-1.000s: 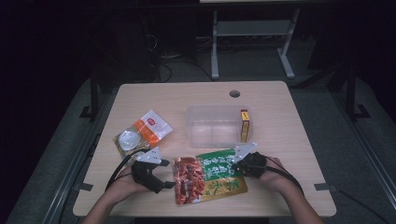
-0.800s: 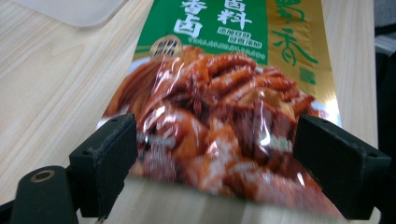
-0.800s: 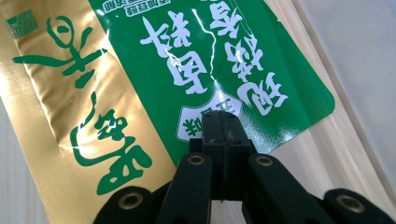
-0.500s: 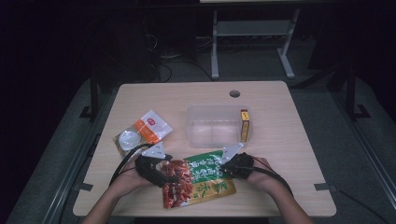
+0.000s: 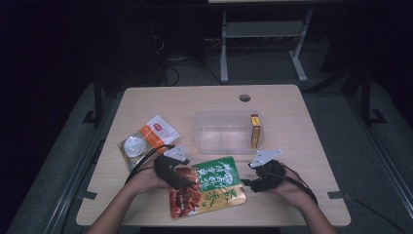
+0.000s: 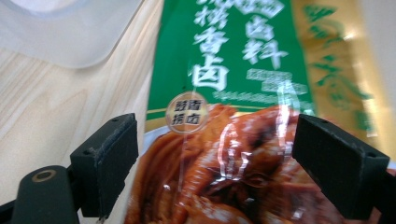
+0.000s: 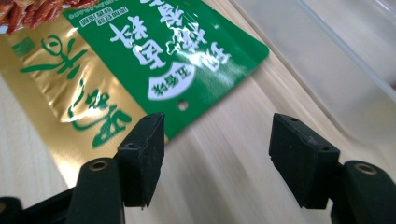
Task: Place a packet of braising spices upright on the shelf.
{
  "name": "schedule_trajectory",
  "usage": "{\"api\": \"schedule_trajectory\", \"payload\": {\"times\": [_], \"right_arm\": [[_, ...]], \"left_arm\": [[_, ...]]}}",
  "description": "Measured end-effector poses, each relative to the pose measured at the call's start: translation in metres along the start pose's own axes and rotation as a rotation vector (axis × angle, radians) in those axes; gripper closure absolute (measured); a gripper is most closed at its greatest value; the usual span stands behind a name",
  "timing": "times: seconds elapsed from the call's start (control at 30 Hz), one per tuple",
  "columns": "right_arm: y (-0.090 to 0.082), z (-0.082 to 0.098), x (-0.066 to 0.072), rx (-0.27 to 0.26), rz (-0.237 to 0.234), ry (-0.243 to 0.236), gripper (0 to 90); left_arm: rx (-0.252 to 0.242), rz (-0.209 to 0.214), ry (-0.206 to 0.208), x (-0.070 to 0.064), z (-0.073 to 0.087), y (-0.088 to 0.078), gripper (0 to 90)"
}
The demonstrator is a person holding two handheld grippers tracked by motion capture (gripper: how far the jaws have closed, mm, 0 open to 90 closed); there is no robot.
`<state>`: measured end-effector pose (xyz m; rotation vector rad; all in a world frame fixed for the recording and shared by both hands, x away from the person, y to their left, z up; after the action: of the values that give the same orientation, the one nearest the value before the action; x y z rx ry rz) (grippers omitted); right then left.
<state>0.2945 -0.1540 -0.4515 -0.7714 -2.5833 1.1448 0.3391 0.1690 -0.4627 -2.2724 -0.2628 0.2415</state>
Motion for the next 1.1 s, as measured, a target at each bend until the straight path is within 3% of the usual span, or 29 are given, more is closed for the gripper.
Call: {"api": "schedule_trajectory", "payload": {"times": [0.27, 0.43, 0.57, 0.73, 0.93, 1.1], "right_arm": [[-0.019, 0.025, 0.004, -0.026, 0.01, 0.021, 31.4], [-0.018, 0.022, -0.002, -0.055, 0.012, 0.038, 30.1], [-0.015, 0.022, -0.004, -0.044, 0.013, 0.04, 29.4], [-0.016, 0.021, -0.005, -0.048, 0.019, 0.038, 28.9], [-0.019, 0.021, -0.007, -0.053, 0.029, 0.044, 28.2], [-0.018, 0.021, -0.008, -0.056, 0.03, 0.049, 27.7]], "left_arm": [[0.004, 0.019, -0.011, 0.003, 0.002, 0.01, 13.0], [0.001, 0.017, 0.009, 0.0, 0.001, 0.012, 13.2], [0.008, 0.012, 0.024, -0.002, 0.0, 0.012, 16.3], [0.004, 0.006, 0.041, -0.006, 0.002, 0.009, 29.3], [-0.001, 0.013, 0.061, -0.008, 0.001, 0.007, 52.0], [-0.005, 0.018, 0.023, -0.006, 0.002, 0.006, 70.7]]}}
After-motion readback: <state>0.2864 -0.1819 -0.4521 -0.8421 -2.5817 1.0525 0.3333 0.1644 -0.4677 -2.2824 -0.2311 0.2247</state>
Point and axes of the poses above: each handheld gripper's, and its own axes: y roughly forward along the jaws, z roughly out of its underside, x roughly to its left, the point moved 1 cm from there along y, roughly forward along the jaws, and after that the axes turned 1 degree about -x, right-handed, at the moved point
